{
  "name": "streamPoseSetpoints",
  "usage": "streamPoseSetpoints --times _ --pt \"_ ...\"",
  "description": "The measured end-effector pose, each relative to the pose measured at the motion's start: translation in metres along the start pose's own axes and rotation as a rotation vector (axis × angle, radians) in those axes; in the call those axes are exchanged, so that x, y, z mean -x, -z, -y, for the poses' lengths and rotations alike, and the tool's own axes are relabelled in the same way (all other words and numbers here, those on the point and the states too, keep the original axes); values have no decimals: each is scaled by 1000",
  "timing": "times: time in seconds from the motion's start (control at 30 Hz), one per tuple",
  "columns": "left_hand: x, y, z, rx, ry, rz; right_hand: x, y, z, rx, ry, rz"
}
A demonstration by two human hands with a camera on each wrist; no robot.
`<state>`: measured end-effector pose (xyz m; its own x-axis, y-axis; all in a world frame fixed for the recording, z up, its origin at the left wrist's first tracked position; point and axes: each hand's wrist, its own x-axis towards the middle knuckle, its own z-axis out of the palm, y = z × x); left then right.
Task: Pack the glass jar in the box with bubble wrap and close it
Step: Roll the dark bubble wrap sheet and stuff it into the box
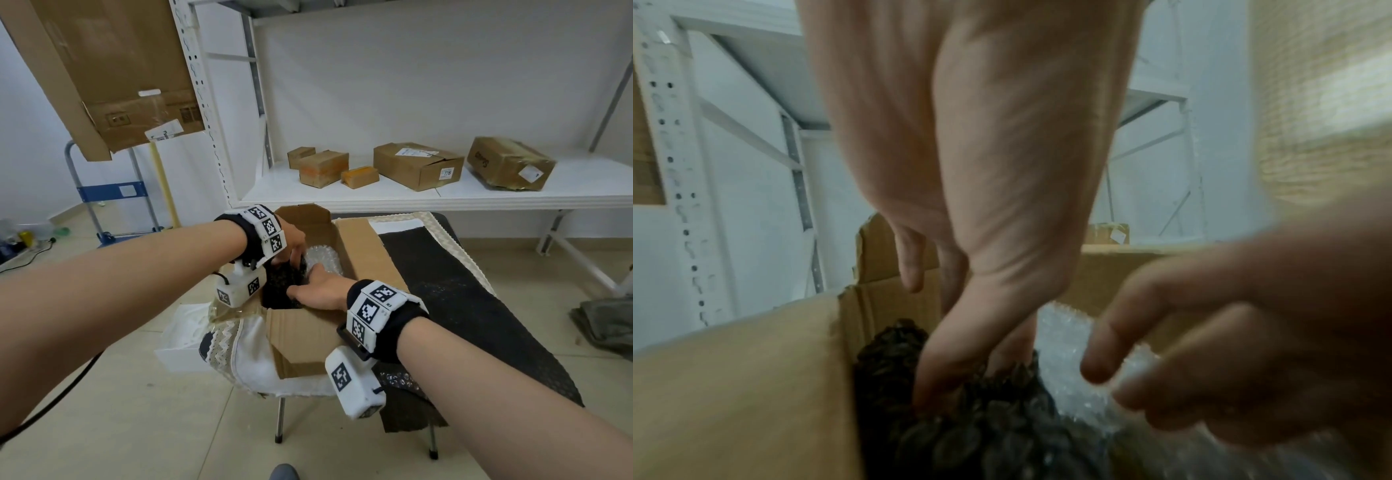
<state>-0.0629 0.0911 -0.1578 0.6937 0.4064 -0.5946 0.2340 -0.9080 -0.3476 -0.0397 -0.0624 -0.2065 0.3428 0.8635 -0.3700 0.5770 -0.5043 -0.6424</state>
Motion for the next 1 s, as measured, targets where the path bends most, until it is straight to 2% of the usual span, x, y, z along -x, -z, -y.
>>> streamPoseSetpoints --times 0.07,0.17,0.2,0.3,0.43,0.53,0.63,0.7,0.87,0.93,1.0 --pt "0 2 1 46 12 70 6 0 -1 34 76 -38" --pt "4 -2 4 68 3 80 9 -3 -1 29 249 -203" --pt "6 -5 5 80 -6 74 9 -5 -1 -18 290 -184" --pt "12 -11 9 136 -15 69 14 -9 1 -65 351 -8" --pt "16 -8 1 82 6 88 19 -6 9 13 327 107" --pt "15 -7 -2 46 33 83 18 -10 16 -26 269 257" --pt "16 -10 -3 91 74 65 18 -19 26 -2 204 307" --pt "16 -13 -4 129 103 57 15 -21 29 22 195 287" --pt "19 -12 -4 144 77 57 15 2 14 136 303 -3" --pt "16 -10 -5 125 84 72 18 9 12 242 288 52" --pt "14 -9 -5 109 81 70 20 9 14 320 190 169"
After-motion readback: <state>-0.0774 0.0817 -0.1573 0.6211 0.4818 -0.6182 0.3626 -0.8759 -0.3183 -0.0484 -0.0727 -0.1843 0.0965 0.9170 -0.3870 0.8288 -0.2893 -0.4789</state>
